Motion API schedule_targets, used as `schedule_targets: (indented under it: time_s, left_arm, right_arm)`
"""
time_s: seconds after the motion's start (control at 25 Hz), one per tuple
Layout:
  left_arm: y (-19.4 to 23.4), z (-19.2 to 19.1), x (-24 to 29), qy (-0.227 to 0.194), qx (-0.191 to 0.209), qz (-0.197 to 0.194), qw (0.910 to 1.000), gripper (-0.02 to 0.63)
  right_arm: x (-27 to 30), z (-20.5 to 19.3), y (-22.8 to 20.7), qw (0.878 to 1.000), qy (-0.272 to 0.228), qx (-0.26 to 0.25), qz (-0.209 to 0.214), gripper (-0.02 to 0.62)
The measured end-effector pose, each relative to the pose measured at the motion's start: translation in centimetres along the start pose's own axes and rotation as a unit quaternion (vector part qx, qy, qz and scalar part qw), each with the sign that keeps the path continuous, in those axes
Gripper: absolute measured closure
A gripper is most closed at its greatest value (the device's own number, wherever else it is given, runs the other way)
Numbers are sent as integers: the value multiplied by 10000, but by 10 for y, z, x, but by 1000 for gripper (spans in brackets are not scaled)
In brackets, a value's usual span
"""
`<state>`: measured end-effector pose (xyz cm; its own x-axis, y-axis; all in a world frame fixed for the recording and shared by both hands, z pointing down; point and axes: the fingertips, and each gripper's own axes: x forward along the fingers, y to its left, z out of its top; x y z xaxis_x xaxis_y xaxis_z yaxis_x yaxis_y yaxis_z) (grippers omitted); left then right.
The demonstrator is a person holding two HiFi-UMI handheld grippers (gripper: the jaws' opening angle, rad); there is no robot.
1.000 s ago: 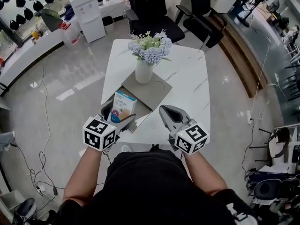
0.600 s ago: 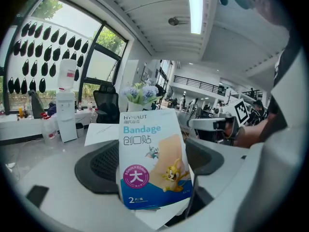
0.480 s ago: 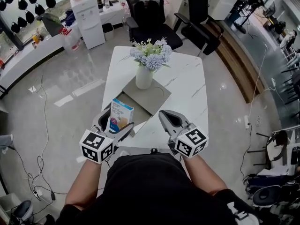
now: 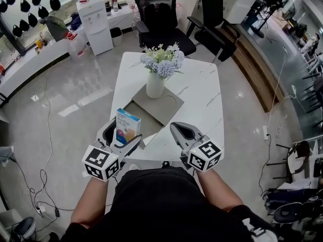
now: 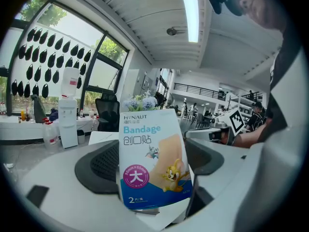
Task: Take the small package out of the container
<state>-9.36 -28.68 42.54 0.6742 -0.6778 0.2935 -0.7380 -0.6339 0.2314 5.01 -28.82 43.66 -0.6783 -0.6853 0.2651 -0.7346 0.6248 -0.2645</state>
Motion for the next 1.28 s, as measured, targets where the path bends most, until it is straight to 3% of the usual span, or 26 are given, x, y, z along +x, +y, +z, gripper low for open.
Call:
schedule_targets:
  time_s: [1.28]
  left_arm:
    - [-2, 2, 0, 96, 246, -45, 9996, 176]
  right_arm:
    - [3, -4, -7, 9998, 87, 78, -150, 595]
